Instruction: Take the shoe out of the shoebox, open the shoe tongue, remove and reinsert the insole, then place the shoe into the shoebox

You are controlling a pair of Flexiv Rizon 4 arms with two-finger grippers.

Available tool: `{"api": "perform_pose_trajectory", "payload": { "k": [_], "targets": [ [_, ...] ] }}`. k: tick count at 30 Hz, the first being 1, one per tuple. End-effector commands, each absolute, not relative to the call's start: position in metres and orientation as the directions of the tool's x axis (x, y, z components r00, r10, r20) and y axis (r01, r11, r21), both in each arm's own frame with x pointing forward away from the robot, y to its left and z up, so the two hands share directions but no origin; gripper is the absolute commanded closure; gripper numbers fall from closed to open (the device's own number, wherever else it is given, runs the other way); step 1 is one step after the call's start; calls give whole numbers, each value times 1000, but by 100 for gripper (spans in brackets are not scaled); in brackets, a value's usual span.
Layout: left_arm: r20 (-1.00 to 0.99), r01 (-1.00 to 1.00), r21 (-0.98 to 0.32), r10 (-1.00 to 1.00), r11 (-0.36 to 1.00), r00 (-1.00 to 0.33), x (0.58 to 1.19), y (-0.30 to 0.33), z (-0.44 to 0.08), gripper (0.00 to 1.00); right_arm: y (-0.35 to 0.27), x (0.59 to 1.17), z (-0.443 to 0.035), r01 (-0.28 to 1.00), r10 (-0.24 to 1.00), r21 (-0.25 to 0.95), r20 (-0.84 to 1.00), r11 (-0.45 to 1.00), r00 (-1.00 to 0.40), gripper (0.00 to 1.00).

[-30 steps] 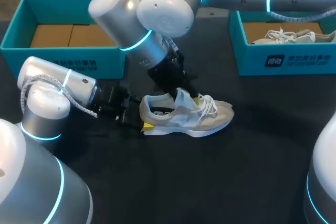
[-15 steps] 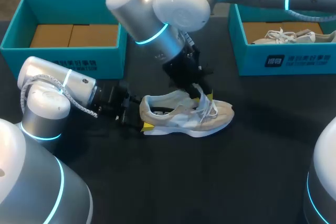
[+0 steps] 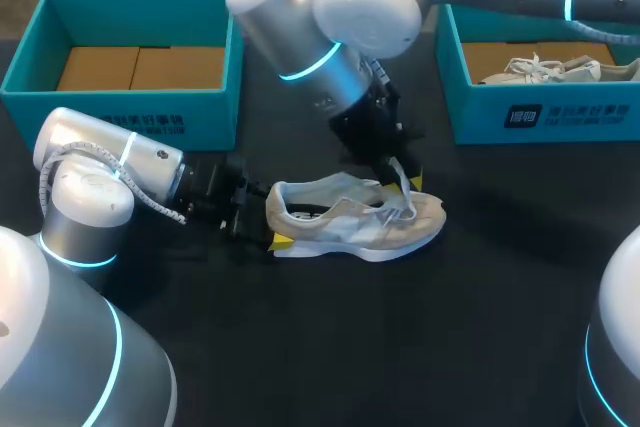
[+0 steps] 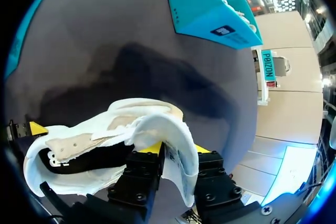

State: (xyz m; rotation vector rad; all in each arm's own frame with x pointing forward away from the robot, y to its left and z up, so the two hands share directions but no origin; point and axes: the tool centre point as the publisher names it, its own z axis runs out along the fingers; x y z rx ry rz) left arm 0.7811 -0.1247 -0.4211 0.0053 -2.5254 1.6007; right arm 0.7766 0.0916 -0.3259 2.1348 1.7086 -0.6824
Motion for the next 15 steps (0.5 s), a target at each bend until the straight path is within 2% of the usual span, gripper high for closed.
{"api": "perform_pose_trajectory", "payload": {
  "k": [1, 2, 4, 15],
  "targets": [
    [130, -84, -898, 79, 432, -988, 781, -125, -423, 96, 81, 776, -330, 969, 834, -44, -520, -242, 185, 79],
    [130, -84, -898, 79, 432, -988, 781, -125, -423, 96, 80, 775, -330, 969, 845, -36, -499, -243, 193, 82],
    [130, -84, -898, 79, 432, -988, 781, -125, -423, 96, 78, 774, -330, 968, 850, -34, -487, -247, 199, 100],
    [130, -84, -898, 79, 432, -988, 781, -125, -423, 98, 69, 774, -327, 977, 902, -70, -402, -199, 155, 100]
  ]
}}
